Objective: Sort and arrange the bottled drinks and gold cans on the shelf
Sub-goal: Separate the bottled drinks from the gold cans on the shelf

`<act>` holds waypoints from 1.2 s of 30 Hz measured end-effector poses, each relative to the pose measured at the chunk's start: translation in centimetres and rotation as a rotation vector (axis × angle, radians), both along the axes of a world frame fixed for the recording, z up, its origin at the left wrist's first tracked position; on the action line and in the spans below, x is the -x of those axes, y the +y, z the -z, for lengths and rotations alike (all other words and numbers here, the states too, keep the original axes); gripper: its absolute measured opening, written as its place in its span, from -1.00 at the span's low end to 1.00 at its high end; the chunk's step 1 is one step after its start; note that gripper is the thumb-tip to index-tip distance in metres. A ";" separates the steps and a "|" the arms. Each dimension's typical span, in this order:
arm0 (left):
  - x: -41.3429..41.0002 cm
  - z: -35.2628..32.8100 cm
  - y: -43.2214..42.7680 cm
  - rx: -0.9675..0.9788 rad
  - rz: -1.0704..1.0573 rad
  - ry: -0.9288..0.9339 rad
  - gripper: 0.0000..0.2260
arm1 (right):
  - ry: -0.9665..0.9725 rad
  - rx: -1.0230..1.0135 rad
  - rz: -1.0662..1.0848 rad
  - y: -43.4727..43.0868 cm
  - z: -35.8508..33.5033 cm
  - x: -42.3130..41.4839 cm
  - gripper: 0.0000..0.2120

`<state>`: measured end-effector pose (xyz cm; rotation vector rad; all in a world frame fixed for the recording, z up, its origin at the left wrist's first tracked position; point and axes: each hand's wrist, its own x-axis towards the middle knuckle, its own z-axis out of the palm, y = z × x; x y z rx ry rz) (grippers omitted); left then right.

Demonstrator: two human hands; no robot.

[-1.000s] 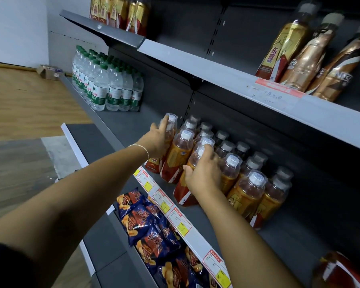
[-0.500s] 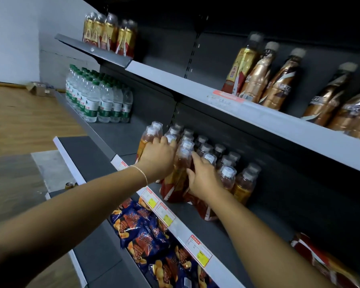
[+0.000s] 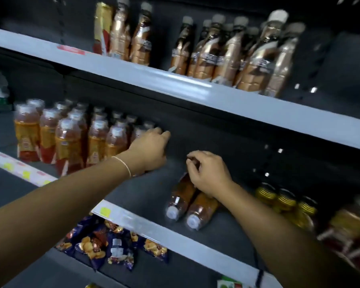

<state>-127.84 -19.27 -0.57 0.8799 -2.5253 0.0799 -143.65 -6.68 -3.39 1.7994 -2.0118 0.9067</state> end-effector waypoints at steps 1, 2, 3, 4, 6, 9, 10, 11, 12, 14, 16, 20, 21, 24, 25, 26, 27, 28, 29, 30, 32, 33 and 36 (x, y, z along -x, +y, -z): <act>2.0 0.1 1.4 -0.005 0.040 -0.017 -0.66 | -0.006 -0.001 0.042 2.0 0.2 1.9 -0.80; 4.0 0.2 2.8 -0.009 0.078 -0.030 -0.60 | -0.010 -0.007 0.081 3.9 0.3 3.6 -0.79; 5.9 0.4 4.2 -0.013 0.112 -0.037 -0.54 | -0.012 -0.013 0.117 5.9 0.4 5.3 -0.79; 7.9 0.5 5.8 -0.017 0.144 -0.034 -0.50 | -0.012 -0.016 0.152 7.8 0.4 7.0 -0.78; 11.6 0.9 9.1 -0.024 0.209 -0.031 -0.47 | -0.017 -0.011 0.219 11.6 0.5 10.0 -0.79; 16.6 1.6 13.6 -0.037 0.299 -0.058 -0.45 | -0.025 0.010 0.298 16.7 0.6 13.7 -0.79; 18.0 1.8 14.9 -0.042 0.326 -0.066 -0.44 | -0.024 0.012 0.321 18.1 0.7 14.6 -0.79; 19.6 2.1 16.4 -0.044 0.358 -0.073 -0.43 | -0.023 0.010 0.347 19.7 0.9 15.6 -0.79; 21.0 2.3 17.8 -0.049 0.385 -0.084 -0.41 | -0.021 0.007 0.372 21.2 1.0 16.6 -0.79; 23.7 2.8 20.5 -0.068 0.429 -0.105 -0.38 | -0.020 0.003 0.413 24.2 1.4 18.5 -0.77; 26.1 3.2 22.8 -0.086 0.469 -0.119 -0.36 | -0.021 -0.005 0.451 27.1 1.6 20.3 -0.76; 30.2 3.5 26.7 -0.106 0.525 -0.118 -0.34 | -0.008 -0.023 0.549 31.8 1.4 23.5 -0.73; 31.0 3.4 27.5 -0.112 0.535 -0.111 -0.34 | 0.005 -0.033 0.586 32.8 1.2 24.3 -0.71; 33.4 3.0 29.7 -0.083 0.583 -0.066 -0.36 | 0.046 -0.041 0.700 35.2 0.5 26.6 -0.68; 34.1 2.8 30.3 -0.067 0.596 -0.055 -0.37 | 0.052 -0.040 0.728 35.8 0.3 27.3 -0.66; 34.8 2.5 31.0 -0.053 0.603 -0.049 -0.37 | 0.058 -0.044 0.760 36.3 0.1 28.0 -0.64; 35.4 2.3 31.6 -0.039 0.606 -0.047 -0.38 | 0.063 -0.055 0.799 36.8 -0.1 28.6 -0.62; 36.0 2.0 32.2 -0.027 0.609 -0.046 -0.38 | 0.062 -0.077 0.845 37.1 -0.2 29.3 -0.59; 36.5 1.8 32.8 -0.018 0.614 -0.045 -0.37 | 0.051 -0.107 0.888 37.5 -0.3 29.8 -0.55; 37.0 1.6 33.3 -0.014 0.621 -0.045 -0.37 | 0.026 -0.142 0.922 37.7 -0.4 30.3 -0.52; 38.0 1.4 34.1 -0.004 0.641 -0.055 -0.38 | -0.052 -0.218 0.957 38.1 -0.2 31.1 -0.46; 38.4 1.4 34.3 -0.001 0.646 -0.064 -0.38 | -0.096 -0.257 0.958 38.2 0.0 31.4 -0.42; 39.8 1.3 34.6 -0.005 0.651 -0.100 -0.38 | -0.217 -0.276 0.911 38.3 0.6 32.1 -0.35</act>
